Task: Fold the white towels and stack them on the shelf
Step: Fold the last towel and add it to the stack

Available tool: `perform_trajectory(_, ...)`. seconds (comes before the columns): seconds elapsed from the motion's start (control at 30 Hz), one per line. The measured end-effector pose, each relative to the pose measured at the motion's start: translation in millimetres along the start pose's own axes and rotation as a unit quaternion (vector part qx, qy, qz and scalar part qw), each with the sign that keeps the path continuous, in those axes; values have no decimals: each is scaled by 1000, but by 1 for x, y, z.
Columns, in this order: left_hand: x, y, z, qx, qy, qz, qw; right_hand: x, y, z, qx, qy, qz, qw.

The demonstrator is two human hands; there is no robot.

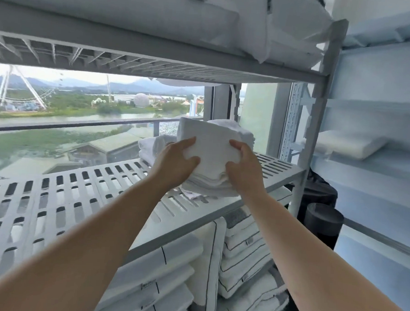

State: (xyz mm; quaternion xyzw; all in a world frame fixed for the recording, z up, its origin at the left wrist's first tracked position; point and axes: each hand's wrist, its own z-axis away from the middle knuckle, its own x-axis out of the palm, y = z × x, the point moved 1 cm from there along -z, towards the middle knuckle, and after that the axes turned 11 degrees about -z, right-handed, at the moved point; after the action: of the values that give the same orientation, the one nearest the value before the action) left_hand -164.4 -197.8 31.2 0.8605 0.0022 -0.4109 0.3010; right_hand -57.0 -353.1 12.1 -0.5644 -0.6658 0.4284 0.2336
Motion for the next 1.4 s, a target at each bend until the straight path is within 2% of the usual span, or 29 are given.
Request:
perform_trajectory(0.2,32,5,-80,15,4,47,999,1,22,-75,-18,12,15,1000)
perform_trajectory(0.37,51,9,-142,-6,20,63,998,3,34,-142,-24,-4,29,999)
perform_trajectory(0.6,84,15,-195,-11,16,44,999,4,63,-202,-2,-9,0,1000)
perform_trajectory(0.87,119,18,-255,-45,55,11,997,19,103,-283,-42,-44,-18,998)
perform_trajectory(1.2,165,24,-329,-129,123,-5,984,35,153,-393,-80,-145,-67,984)
perform_trajectory(1.4,183,-1,-342,-188,155,-60,968,76,181,-424,-92,-225,-47,969)
